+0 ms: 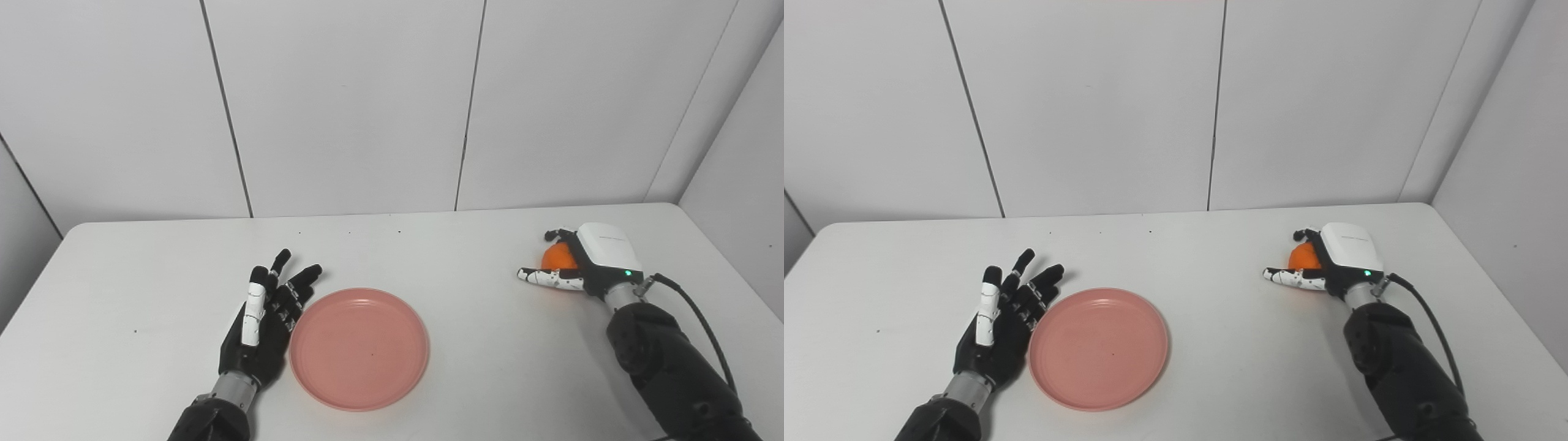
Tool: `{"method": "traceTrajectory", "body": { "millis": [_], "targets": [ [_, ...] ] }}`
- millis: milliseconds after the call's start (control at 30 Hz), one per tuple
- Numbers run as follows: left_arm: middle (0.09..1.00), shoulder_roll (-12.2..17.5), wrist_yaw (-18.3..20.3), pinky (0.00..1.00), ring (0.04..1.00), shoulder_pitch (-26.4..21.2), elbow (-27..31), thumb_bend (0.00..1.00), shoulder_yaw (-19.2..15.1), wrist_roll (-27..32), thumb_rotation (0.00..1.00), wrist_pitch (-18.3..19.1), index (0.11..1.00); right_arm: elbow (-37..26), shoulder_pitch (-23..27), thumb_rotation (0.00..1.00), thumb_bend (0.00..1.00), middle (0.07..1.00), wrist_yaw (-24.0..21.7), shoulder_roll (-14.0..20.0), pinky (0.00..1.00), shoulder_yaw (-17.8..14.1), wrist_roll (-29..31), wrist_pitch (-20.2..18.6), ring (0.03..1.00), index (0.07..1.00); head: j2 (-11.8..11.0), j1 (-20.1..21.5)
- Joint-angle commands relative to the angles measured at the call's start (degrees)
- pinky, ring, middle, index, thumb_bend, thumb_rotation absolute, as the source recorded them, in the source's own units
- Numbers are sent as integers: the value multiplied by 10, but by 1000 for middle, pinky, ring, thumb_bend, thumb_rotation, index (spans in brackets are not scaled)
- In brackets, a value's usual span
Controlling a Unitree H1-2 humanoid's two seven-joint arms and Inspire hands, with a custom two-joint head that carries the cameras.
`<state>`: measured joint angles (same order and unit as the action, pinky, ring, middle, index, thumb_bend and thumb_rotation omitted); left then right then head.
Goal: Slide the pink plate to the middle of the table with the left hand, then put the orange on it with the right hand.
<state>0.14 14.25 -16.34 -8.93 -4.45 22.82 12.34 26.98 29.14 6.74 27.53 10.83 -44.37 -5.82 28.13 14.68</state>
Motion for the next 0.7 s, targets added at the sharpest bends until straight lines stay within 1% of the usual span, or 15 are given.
{"method": "traceTrajectory", "body": {
  "millis": [0,33,67,133,200,233,267,300,333,400,500,567,667],
  "targets": [
    [760,4,-12,1000,918,16,-15,852,2,-8,798,27,1000,-15,19,690,799,415,-4,8,268,-6,10,-12,331,457,0,-1],
    [760,4,-12,1000,916,16,-15,853,2,-8,798,27,1000,-13,20,635,755,338,-4,8,204,-5,13,-9,260,376,0,-1],
    [759,4,-13,1000,915,17,-14,853,2,-8,797,27,1000,-11,20,626,747,327,-1,9,196,-3,15,-4,250,364,1,-1],
    [752,3,-13,1000,914,17,-12,853,1,-7,795,29,1000,-12,18,583,675,271,0,11,148,0,16,-2,201,302,2,-1],
    [752,3,-13,1000,914,18,-11,852,1,-6,793,31,1000,-14,17,574,633,255,0,12,134,3,15,-2,188,281,2,-1],
    [757,4,-14,1000,911,18,-10,853,1,-6,795,31,1000,-15,17,553,562,250,0,13,130,4,15,-1,186,284,2,-1],
    [758,4,-13,1000,911,18,-10,853,1,-6,795,31,1000,-13,17,546,538,249,3,14,129,5,16,3,185,285,2,-1],
    [761,4,-13,1000,911,18,-11,853,1,-7,794,31,1000,-11,17,503,486,235,7,14,119,4,18,7,173,274,2,-1],
    [760,4,-13,1000,910,18,-11,854,2,-7,795,30,1000,-8,18,480,465,227,11,14,113,3,21,12,167,266,2,-1],
    [756,4,-15,1000,909,18,-10,853,2,-9,795,31,1000,-5,18,462,451,218,20,15,107,3,25,21,159,257,2,-1],
    [749,4,-13,1000,912,17,-13,851,3,-8,796,29,1000,-2,20,462,433,218,29,17,107,3,29,29,158,258,1,-1],
    [750,4,-12,1000,915,17,-14,847,3,-7,797,29,1000,-1,21,437,429,218,36,18,107,4,31,36,158,264,1,-2],
    [751,2,-14,1000,915,18,-12,842,3,-8,799,29,1000,-5,22,441,431,216,47,21,106,7,27,40,156,265,1,-4]
  ]
}}
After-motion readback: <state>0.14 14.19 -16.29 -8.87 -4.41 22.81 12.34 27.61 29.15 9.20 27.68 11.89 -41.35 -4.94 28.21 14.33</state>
